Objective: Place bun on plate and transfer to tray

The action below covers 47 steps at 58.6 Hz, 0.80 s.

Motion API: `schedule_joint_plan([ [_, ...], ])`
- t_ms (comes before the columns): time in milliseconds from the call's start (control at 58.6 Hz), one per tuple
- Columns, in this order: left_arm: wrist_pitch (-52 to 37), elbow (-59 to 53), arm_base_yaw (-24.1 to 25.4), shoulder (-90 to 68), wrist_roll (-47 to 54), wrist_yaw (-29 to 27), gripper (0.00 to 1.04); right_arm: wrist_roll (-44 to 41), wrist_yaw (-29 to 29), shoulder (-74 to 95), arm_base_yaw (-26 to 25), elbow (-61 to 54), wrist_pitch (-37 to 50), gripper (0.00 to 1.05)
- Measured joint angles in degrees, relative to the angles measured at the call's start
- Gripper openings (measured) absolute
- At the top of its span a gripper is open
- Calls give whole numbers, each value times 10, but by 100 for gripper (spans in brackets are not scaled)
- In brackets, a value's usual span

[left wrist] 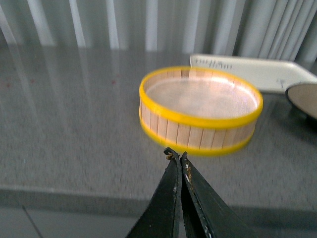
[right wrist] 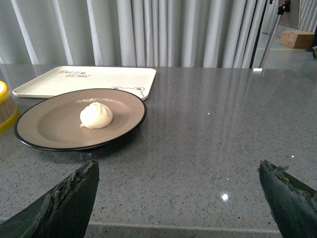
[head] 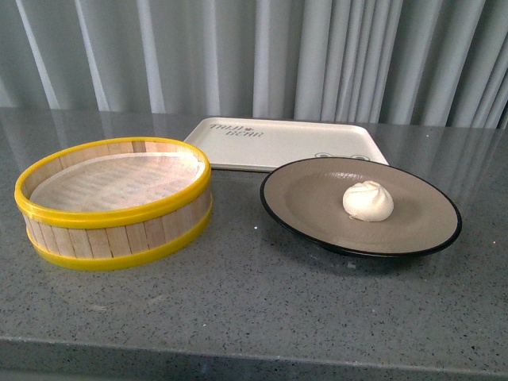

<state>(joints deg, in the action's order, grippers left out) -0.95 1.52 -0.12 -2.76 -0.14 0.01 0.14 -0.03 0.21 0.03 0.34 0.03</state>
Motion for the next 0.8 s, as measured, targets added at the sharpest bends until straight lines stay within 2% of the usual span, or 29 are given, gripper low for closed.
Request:
schedule_joint_plan([
  [239,9,0,0,25,-1,0,6,0,0,0,0,0,0,96],
  [409,9,0,0,25,0,0,37,0,0,0,0,0,0,96],
  [512,9,0,0,25,0,0,62,0,0,0,0,0,0,96],
  [700,9,0,0,25,0,0,95,0,0,0,0,0,0,96],
  [734,9,0,0,25,0,0,100,0,0,0,0,0,0,96],
  [802,9,0,0,25,0,0,98,0,0,0,0,0,0,96],
])
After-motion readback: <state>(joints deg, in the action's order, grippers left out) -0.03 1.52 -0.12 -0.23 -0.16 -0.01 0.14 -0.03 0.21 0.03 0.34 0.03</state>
